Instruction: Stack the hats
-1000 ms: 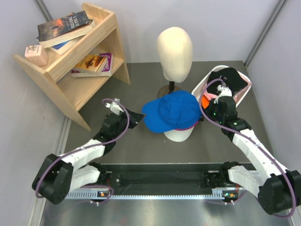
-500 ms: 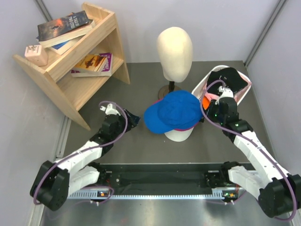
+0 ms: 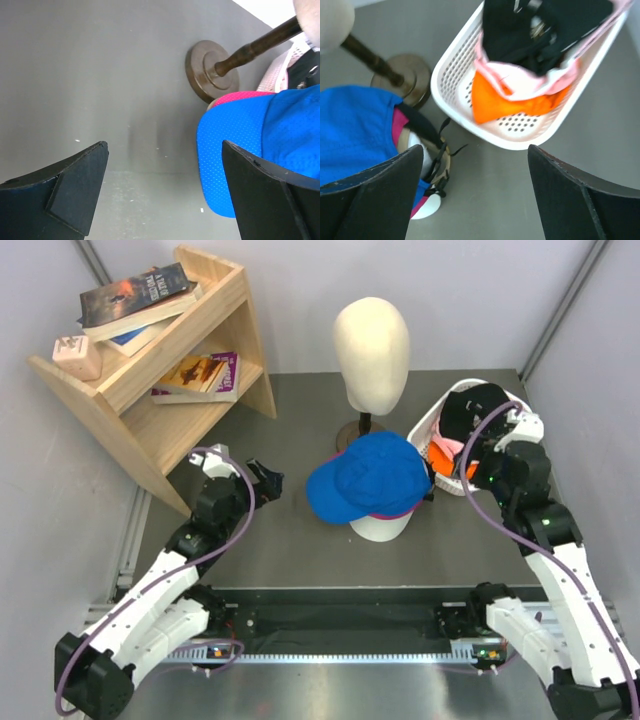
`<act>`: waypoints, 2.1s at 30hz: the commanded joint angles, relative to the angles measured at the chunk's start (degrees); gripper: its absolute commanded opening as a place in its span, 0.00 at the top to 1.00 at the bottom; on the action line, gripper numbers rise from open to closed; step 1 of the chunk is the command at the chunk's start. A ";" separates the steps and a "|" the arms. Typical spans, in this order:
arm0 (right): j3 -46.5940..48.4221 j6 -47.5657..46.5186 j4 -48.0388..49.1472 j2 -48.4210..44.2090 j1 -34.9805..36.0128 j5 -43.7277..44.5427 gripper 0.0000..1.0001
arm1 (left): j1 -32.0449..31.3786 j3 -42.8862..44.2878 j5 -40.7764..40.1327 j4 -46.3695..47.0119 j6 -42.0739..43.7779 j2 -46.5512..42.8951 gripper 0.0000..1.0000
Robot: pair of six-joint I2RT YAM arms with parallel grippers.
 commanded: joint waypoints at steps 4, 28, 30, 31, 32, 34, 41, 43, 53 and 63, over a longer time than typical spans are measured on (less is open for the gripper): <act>9.23 -4.11 0.42 5.81 -2.87 7.74 0.15 | 0.22 2.37 -2.01 -0.65 8.75 0.33 0.01; 43.86 -20.45 23.45 70.24 -9.99 -1.12 0.20 | 0.22 -5.98 -2.54 9.99 11.40 2.35 0.01; 43.77 -21.60 25.74 71.91 -10.42 -3.14 0.19 | 0.22 -6.07 -2.63 9.90 11.40 2.44 0.01; 43.95 -22.56 25.57 72.44 -10.69 -5.42 0.20 | 0.22 -6.16 -2.63 9.90 11.40 2.53 0.01; 44.47 -22.66 25.31 73.32 -10.78 -5.96 0.20 | 0.22 -6.16 -2.63 9.99 11.48 2.62 0.01; 44.48 -22.84 24.61 73.76 -10.95 -6.41 0.23 | 0.22 -6.25 -2.89 9.99 11.48 2.71 0.01; 42.46 -21.43 22.93 73.07 -11.13 -0.26 0.86 | 0.22 -6.25 -3.07 10.08 11.57 3.50 0.01; 41.67 -21.69 22.76 72.10 -11.13 1.05 1.00 | 0.22 -6.25 -3.07 10.16 11.48 3.50 0.01; 39.56 -16.43 17.22 54.71 -11.22 3.09 1.00 | 0.22 -5.98 -2.72 9.29 11.75 2.44 0.01; 32.27 -11.06 14.59 33.08 -11.04 -3.06 0.99 | 0.22 -5.63 -0.88 9.20 12.27 1.48 0.01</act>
